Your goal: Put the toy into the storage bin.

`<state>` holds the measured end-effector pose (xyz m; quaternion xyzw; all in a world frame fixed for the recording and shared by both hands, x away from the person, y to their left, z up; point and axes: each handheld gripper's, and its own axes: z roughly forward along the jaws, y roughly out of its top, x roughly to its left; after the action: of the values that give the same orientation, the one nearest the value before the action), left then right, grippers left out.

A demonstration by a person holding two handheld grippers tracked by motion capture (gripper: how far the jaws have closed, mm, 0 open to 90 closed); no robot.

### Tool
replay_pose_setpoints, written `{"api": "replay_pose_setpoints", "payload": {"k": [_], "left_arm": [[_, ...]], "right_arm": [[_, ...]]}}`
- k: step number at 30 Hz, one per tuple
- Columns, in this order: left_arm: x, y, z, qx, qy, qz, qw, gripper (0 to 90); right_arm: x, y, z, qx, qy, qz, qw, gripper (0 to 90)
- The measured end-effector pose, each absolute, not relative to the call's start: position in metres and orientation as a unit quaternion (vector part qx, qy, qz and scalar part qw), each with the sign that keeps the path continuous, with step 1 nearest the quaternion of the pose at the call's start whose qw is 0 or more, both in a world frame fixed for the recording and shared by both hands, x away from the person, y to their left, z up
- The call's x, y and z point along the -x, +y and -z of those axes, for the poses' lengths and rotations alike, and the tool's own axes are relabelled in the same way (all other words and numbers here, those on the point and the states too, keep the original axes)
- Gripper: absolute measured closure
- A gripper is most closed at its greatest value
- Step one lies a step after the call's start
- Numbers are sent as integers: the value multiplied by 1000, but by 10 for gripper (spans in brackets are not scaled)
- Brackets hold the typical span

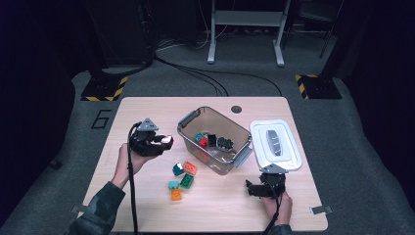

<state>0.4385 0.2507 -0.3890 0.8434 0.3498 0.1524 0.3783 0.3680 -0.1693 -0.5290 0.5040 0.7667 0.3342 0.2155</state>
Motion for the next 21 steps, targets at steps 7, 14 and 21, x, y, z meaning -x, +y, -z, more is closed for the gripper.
{"api": "replay_pose_setpoints", "payload": {"k": [7,14,21], "left_arm": [[-447,244,376,-845,346,-152,379,565],[-456,235,364,-844,343,-155,382,564],[-465,223,355,-847,338,-153,382,564]], "right_arm": [[-368,-169,529,-504,767,-334,216,54],[-368,-169,529,-504,767,-334,216,54],[-368,-169,529,-504,767,-334,215,54]]}}
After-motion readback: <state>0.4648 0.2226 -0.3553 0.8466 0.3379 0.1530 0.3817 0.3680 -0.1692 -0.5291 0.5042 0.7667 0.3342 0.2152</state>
